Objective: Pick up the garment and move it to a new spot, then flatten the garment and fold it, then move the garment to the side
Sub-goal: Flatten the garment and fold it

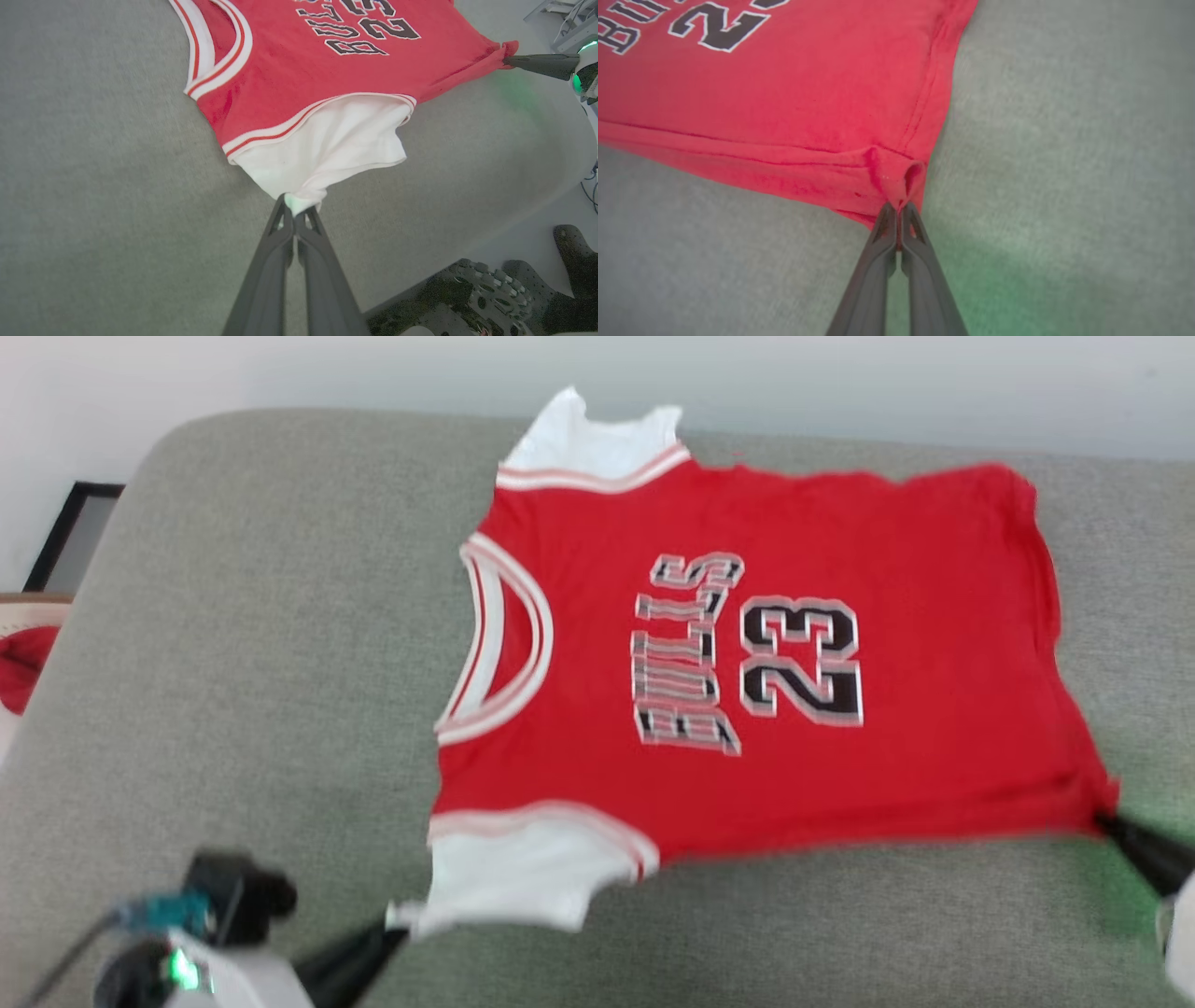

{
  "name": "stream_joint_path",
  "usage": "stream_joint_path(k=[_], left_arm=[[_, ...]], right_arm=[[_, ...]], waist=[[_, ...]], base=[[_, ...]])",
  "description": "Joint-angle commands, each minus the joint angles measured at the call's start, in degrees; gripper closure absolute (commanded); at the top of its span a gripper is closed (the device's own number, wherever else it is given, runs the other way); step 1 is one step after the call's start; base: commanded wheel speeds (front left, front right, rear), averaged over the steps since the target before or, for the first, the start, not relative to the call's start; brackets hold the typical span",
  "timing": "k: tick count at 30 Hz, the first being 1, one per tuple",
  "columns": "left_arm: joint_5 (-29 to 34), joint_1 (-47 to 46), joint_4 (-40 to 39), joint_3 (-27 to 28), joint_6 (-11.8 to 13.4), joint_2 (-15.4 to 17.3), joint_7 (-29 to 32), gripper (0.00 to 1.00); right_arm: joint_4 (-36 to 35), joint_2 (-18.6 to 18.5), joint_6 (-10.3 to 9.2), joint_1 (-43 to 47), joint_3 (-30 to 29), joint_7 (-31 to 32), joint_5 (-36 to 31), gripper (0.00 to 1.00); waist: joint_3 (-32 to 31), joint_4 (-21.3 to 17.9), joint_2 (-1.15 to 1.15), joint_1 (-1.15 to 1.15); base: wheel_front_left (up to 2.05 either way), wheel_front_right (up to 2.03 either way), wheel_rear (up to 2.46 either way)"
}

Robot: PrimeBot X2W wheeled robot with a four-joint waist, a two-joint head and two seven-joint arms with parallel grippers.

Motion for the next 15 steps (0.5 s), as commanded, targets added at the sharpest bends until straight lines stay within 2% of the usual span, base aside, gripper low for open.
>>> stream_joint_path(k=[1, 8, 15], left_arm=[[-1.1, 2.6, -0.6, 0.1, 1.3, 0.6, -0.5, 1.0], [-5.4, 11.6, -3.8, 0.0, 5.4, 0.3, -2.7, 1.0], [-2.3, 8.2, -6.3, 1.7, 6.7, 2.5, -1.8, 1.0]], right_arm=[[-1.4, -0.4, -0.06, 2.9, -1.1, 0.8, 0.4, 1.0], [-8.8, -0.7, -0.06, 15.8, -6.9, 5.3, 2.2, 1.0], [-15.2, 1.5, -0.06, 20.3, -15.0, 9.0, 0.2, 1.0]], waist=[[-0.3, -0.2, 0.0, 0.0], [0.0, -0.4, 0.0, 0.0], [1.0, -1.1, 0.0, 0.0]], base=[[0.0, 0.0, 0.0], [0.0, 0.0, 0.0], [0.0, 0.0, 0.0]])
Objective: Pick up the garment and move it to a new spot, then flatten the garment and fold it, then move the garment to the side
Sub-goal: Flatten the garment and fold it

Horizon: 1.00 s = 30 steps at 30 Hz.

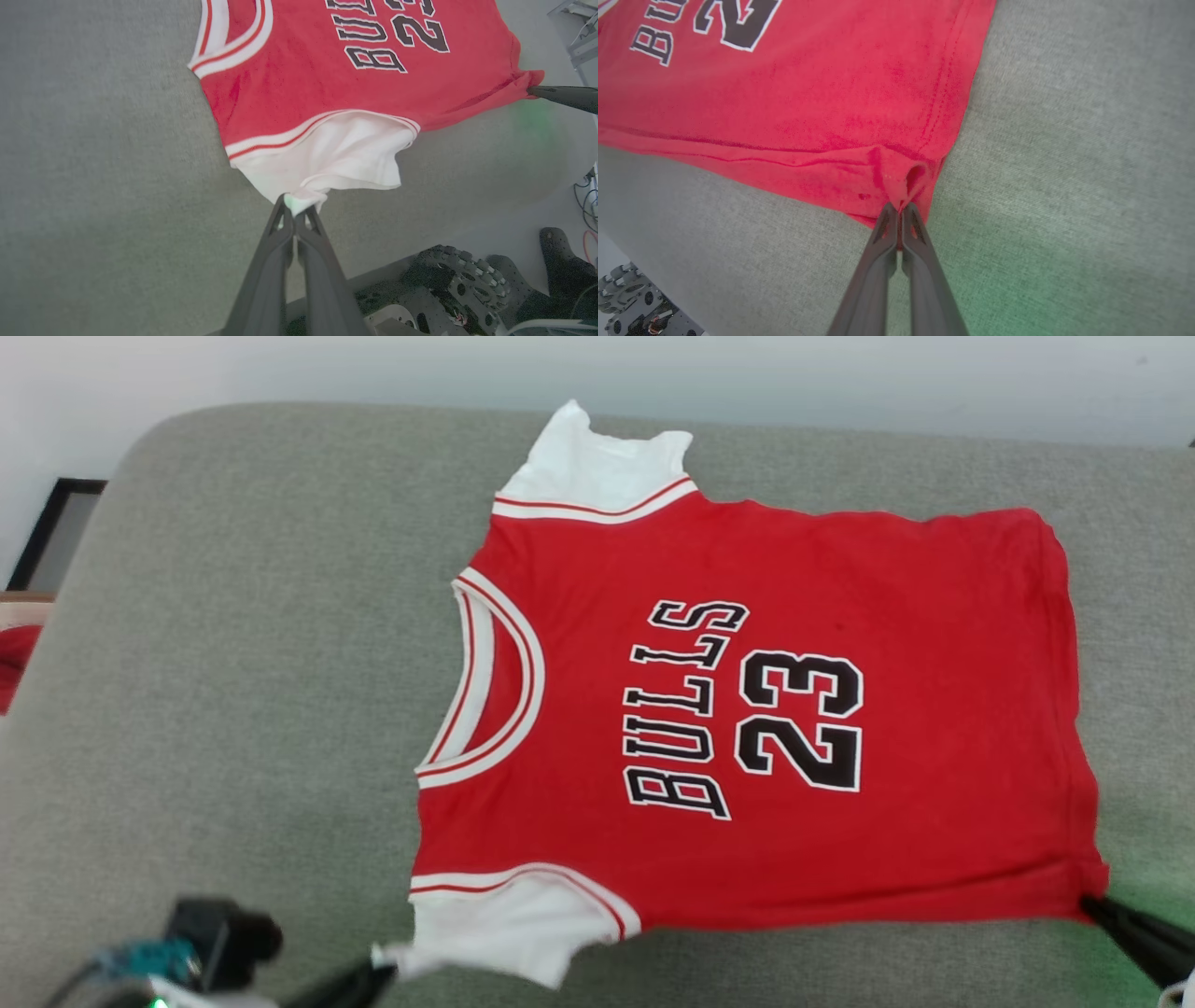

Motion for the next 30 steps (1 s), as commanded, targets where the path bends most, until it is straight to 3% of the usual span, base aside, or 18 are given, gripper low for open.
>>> stream_joint_path(k=[1, 5, 8, 11, 15, 23, 30], left_arm=[[1.3, -2.0, -0.5, 0.9, 0.3, 0.9, 0.6, 1.0], [5.2, -7.9, -1.1, 3.1, -0.7, 2.9, 4.5, 1.0], [7.8, -12.6, 0.9, 4.7, -3.6, 3.5, 8.1, 1.0], [9.9, -17.7, 4.3, 6.2, -7.8, 1.9, 11.6, 1.0], [11.6, -24.1, 11.4, 7.6, -13.9, -1.9, 15.7, 1.0], [11.7, -31.6, 29.5, 7.0, -24.4, -12.7, 20.5, 1.0], [10.3, -33.3, 40.6, 5.1, -28.2, -19.4, 22.7, 1.0]], right_arm=[[-1.3, 0.6, -0.06, 0.5, -1.8, 0.9, -1.2, 1.0], [-4.7, 2.9, -0.06, -1.9, -5.4, 4.5, -4.0, 1.0], [-6.1, 4.7, -0.06, -4.3, -7.4, 7.5, -6.4, 1.0], [-6.3, 6.3, -0.06, -7.3, -9.0, 10.0, -8.6, 1.0], [-4.6, 8.2, -0.06, -12.4, -9.6, 12.4, -11.4, 1.0], [2.6, 12.1, -0.06, -21.2, -7.4, 16.1, -15.2, 1.0], [6.3, 13.6, -0.06, -25.0, -5.2, 17.8, -15.6, 1.0]], waist=[[0.4, -0.6, 0.0, 0.0], [0.9, -1.7, 0.0, 0.0], [1.5, -2.3, 0.0, 0.0], [2.3, -2.6, 0.0, 0.0], [3.5, -2.9, 0.0, 0.0], [5.7, -3.2, 0.0, 0.0], [6.8, -3.2, 0.0, 0.0]], base=[[0.0, 0.0, 0.0], [0.0, 0.0, 0.0], [0.0, 0.0, 0.0], [0.0, 0.0, 0.0], [0.0, 0.0, 0.0], [0.0, 0.0, 0.0], [0.0, 0.0, 0.0]])
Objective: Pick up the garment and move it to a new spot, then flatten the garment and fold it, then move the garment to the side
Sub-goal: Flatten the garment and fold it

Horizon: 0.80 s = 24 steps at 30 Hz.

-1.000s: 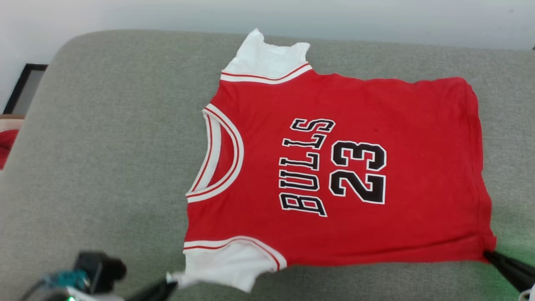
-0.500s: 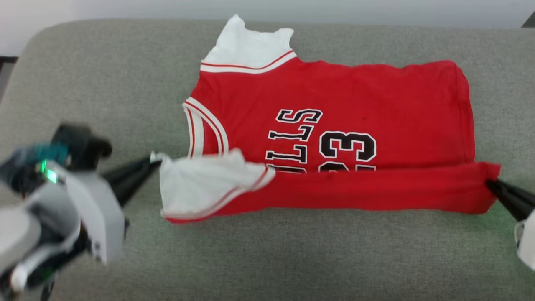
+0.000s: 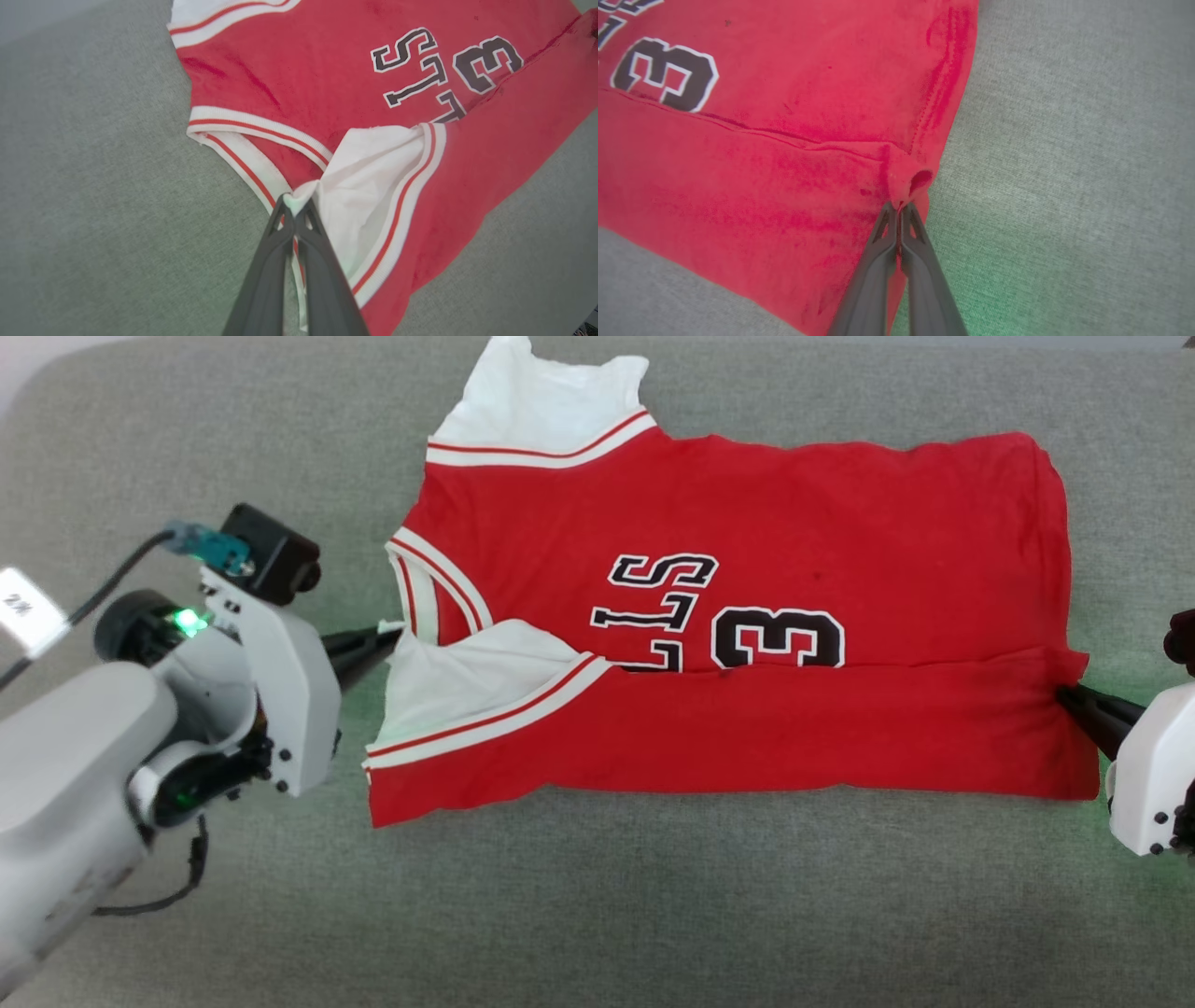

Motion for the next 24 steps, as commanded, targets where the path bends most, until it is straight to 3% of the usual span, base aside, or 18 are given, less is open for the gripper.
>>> stream_joint_path(k=[1, 11, 12, 13, 14, 15, 16, 17, 19, 21, 22, 24], left_arm=[[-0.6, -0.5, 1.0, -0.1, -0.3, -0.6, 0.1, 1.0], [-6.1, -0.3, 12.8, -2.3, -1.6, -7.0, 4.0, 1.0], [-6.6, -0.3, 13.2, -2.4, -1.6, -7.4, 4.2, 0.91], [-7.0, -0.4, 13.7, -2.5, -1.6, -7.6, 4.3, 0.76], [-7.0, -0.4, 13.7, -2.5, -1.6, -7.6, 4.3, 0.76], [-7.2, -0.6, 13.9, -2.5, -1.6, -7.8, 4.1, 0.55], [-7.7, -0.9, 14.4, -2.3, -1.6, -7.9, 3.7, 0.25], [-7.7, -1.0, 14.7, -2.3, -1.6, -8.1, 3.5, 0.0], [-8.1, -1.4, 15.2, -2.2, -1.6, -8.3, 3.0, 0.0], [-8.5, -1.6, 15.5, -2.0, -1.6, -8.2, 2.6, 0.0], [-8.6, -1.7, 15.6, -2.0, -1.6, -8.0, 2.3, 0.0], [-9.0, -1.3, 15.9, -1.9, -1.6, -7.9, 1.9, 0.0]], right_arm=[[0.4, 0.3, -0.06, -0.4, 0.2, 0.1, -0.2, 1.0], [4.0, 1.0, -0.06, -4.0, 2.6, 1.4, 0.4, 1.0], [4.3, 1.1, -0.06, -4.2, 2.8, 1.4, 0.4, 1.0], [4.6, 1.2, -0.06, -4.5, 3.0, 1.4, 0.4, 1.0], [4.6, 1.2, -0.06, -4.5, 3.0, 1.4, 0.4, 1.0], [4.9, 1.4, -0.06, -4.8, 3.2, 1.4, 0.5, 1.0], [5.1, 1.5, -0.06, -5.1, 3.3, 1.5, 0.5, 1.0], [5.3, 1.5, -0.06, -5.2, 3.3, 1.5, 0.6, 0.94], [5.8, 1.4, -0.06, -5.7, 3.5, 1.6, 0.5, 0.64], [6.1, 1.3, -0.06, -6.0, 3.6, 1.1, 0.3, 0.51], [6.5, 1.3, -0.06, -5.9, 3.6, 1.1, 0.2, 0.2], [7.0, 1.7, -0.06, -5.8, 3.6, 0.7, 0.4, 0.04]], waist=[[0.2, 0.0, 0.0, 0.0], [0.3, 0.2, 0.0, 0.0], [0.2, 0.2, 0.0, 0.0], [0.2, 0.2, 0.0, 0.0], [0.2, 0.2, 0.0, 0.0], [0.1, 0.2, 0.0, 0.0], [0.0, 0.2, 0.0, 0.0], [-0.2, 0.3, 0.0, 0.0], [-0.7, 0.4, 0.0, 0.0], [-1.3, 0.6, 0.0, 0.0], [-1.8, 0.7, 0.0, 0.0], [-2.7, 0.9, 0.0, 0.0]], base=[[0.0, 0.0, 0.0], [0.0, 0.0, 0.0], [0.0, 0.0, 0.0], [0.0, 0.0, 0.0], [0.0, 0.0, 0.0], [0.0, 0.0, 0.0], [0.0, 0.0, 0.0], [0.0, 0.0, 0.0], [0.0, 0.0, 0.0], [0.0, 0.0, 0.0], [0.0, 0.0, 0.0], [0.0, 0.0, 0.0]])
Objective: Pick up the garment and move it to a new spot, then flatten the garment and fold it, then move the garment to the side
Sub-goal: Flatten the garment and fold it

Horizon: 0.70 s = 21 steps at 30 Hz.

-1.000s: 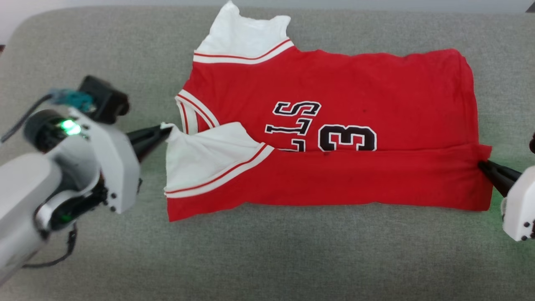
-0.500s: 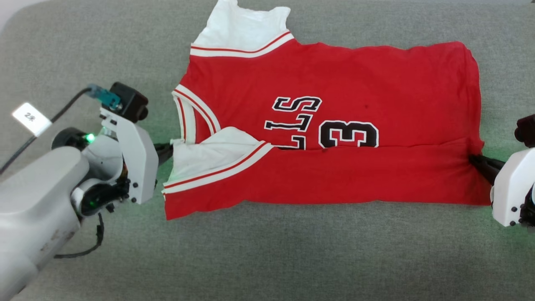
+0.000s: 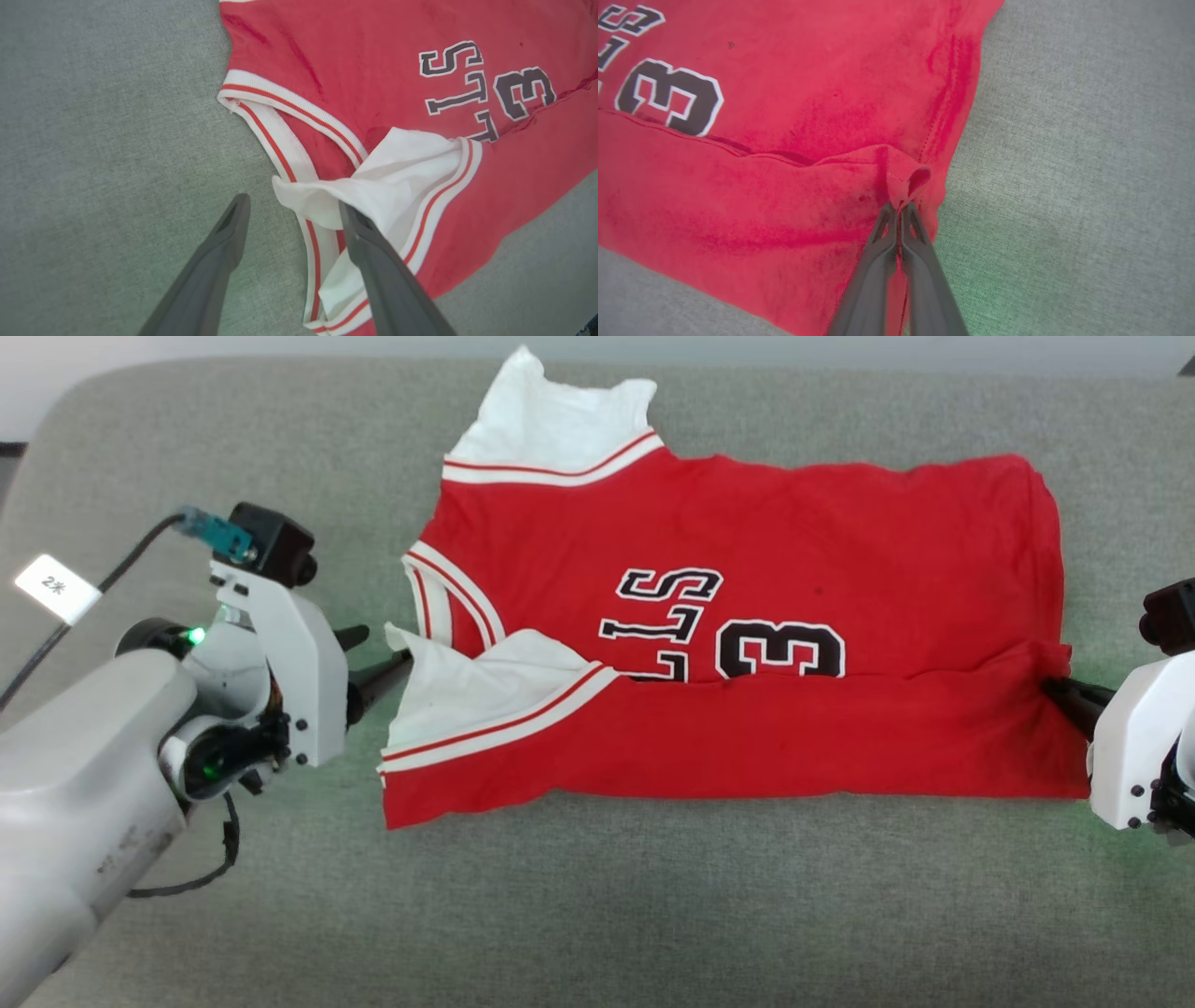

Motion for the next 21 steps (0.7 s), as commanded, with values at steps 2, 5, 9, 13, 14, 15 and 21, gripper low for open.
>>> stream_joint_path(k=[2, 5, 9, 13, 14, 15, 21], left_arm=[[-0.4, 0.3, 0.1, 0.1, -0.2, 0.4, -0.6, 0.0], [-0.5, 0.8, -0.3, 0.4, -0.2, 1.0, -1.2, 0.0], [-1.7, 2.1, -2.0, 0.7, 0.9, 1.8, -1.2, 0.0], [-3.8, 4.1, -5.1, 0.9, 3.7, 2.9, -0.2, 0.0], [-4.2, 4.6, -5.9, 0.9, 4.7, 3.2, 0.3, 0.0], [-4.3, 5.0, -6.8, 0.7, 5.5, 3.7, 0.8, 0.0], [-7.2, 8.4, -11.0, 0.0, 9.8, 5.6, 3.6, 0.0]], right_arm=[[0.7, 0.5, -0.06, 0.1, 0.1, -0.2, -0.1, 0.0], [1.1, 0.8, -0.06, 0.5, -0.4, -0.9, -0.3, 0.0], [0.6, 1.6, -0.06, 1.0, -1.2, -2.5, -0.8, 0.0], [-0.6, 2.8, -0.06, 2.5, -3.8, -4.8, -1.6, 0.0], [-0.9, 3.2, -0.06, 2.6, -4.7, -5.3, -1.9, 0.0], [-1.4, 3.6, -0.06, 2.8, -5.8, -5.8, -2.0, 0.0], [-6.5, 6.6, -0.06, 5.6, -11.3, -9.2, -4.9, 0.0]], waist=[[-1.8, 0.5, 0.0, 0.0], [-3.5, 0.9, 0.0, 0.0], [-5.6, 1.1, 0.0, 0.0], [-7.0, 1.1, 0.0, 0.0], [-7.2, 1.1, 0.0, 0.0], [-7.5, 0.9, 0.0, 0.0], [-8.6, -0.5, 0.0, 0.0]], base=[[0.0, 0.0, 0.0], [0.0, 0.0, 0.0], [0.0, 0.0, 0.0], [0.0, 0.0, 0.0], [0.0, 0.0, 0.0], [0.0, 0.0, 0.0], [0.0, 0.0, 0.0]])
